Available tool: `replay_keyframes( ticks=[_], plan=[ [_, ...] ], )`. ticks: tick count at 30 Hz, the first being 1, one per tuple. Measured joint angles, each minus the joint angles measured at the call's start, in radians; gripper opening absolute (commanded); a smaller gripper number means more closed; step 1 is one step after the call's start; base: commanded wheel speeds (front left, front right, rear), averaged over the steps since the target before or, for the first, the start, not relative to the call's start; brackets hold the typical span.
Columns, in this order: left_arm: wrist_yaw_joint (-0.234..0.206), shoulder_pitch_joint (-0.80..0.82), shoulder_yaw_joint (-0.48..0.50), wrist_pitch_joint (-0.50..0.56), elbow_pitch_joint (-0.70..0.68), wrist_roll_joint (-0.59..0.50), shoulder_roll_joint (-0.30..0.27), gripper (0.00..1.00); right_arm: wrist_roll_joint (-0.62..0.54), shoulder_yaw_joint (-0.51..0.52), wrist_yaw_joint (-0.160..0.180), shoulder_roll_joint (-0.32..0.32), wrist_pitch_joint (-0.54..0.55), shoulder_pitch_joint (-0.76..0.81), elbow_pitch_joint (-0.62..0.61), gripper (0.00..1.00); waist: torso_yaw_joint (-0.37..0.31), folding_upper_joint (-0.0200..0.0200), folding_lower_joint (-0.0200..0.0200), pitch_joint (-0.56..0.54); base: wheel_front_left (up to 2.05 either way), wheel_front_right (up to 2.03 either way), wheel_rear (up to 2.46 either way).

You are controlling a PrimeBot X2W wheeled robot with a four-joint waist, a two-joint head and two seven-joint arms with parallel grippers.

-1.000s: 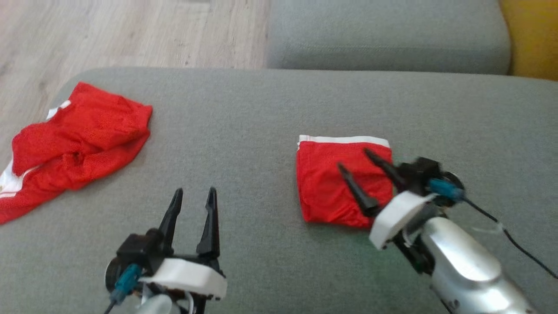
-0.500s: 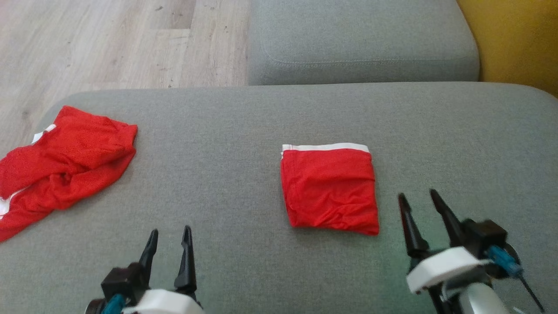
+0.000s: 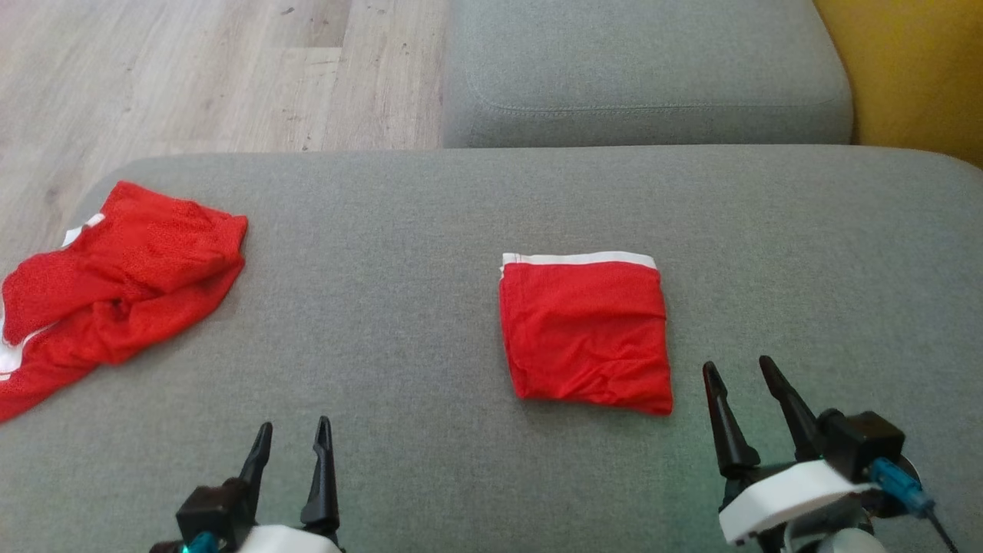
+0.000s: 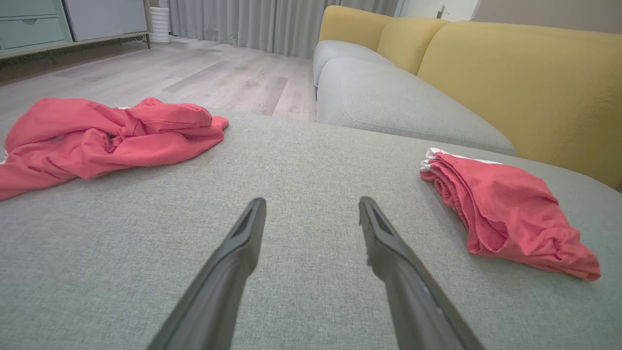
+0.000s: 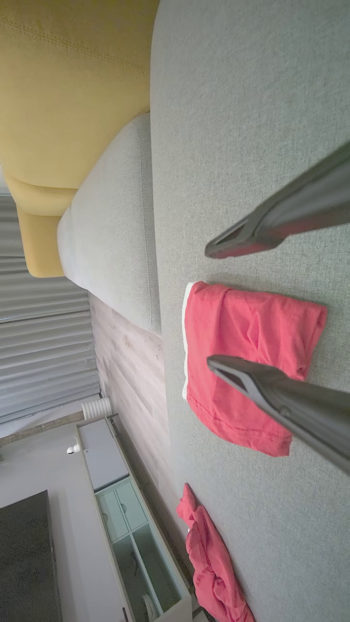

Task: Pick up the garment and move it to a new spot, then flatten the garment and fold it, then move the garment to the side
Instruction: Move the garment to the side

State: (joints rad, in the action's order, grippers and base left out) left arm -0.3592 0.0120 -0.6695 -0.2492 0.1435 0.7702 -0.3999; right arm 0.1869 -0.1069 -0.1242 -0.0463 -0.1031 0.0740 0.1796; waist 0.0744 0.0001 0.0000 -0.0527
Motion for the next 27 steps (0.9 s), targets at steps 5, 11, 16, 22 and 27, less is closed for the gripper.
replay_keyframes(
  ticks=[5, 11, 16, 22, 27],
  plan=[
    [0.008, 0.000, 0.009, 0.000, 0.004, -0.006, -0.003, 1.00, 0.000, 0.000, 0.000, 0.000, 0.008, 0.000, -0.011, 1.00, 0.002, 0.0000, 0.0000, 0.003, 0.00, 0.00, 0.00],
    [0.007, 0.001, 0.010, 0.000, 0.003, -0.016, -0.003, 1.00, -0.011, 0.008, 0.000, 0.000, 0.031, 0.000, -0.011, 1.00, 0.004, 0.0000, 0.0000, 0.008, 0.00, 0.00, 0.00],
    [0.007, 0.010, 0.002, 0.000, -0.002, -0.038, -0.004, 1.00, -0.011, 0.053, 0.000, 0.001, 0.125, -0.020, -0.017, 1.00, 0.019, 0.0000, 0.0000, 0.023, 0.00, 0.00, 0.00],
    [0.006, 0.042, -0.011, 0.003, -0.029, -0.058, -0.005, 1.00, -0.028, 0.106, 0.000, 0.001, 0.370, -0.208, -0.015, 1.00, 0.056, 0.0000, 0.0001, 0.056, 0.00, 0.00, 0.00],
    [0.006, 0.081, -0.022, 0.010, -0.036, -0.076, 0.003, 1.00, -0.052, 0.125, 0.000, -0.018, 0.528, -0.342, 0.069, 1.00, 0.104, 0.0000, 0.0002, 0.102, 0.00, 0.00, 0.00]
  ],
)
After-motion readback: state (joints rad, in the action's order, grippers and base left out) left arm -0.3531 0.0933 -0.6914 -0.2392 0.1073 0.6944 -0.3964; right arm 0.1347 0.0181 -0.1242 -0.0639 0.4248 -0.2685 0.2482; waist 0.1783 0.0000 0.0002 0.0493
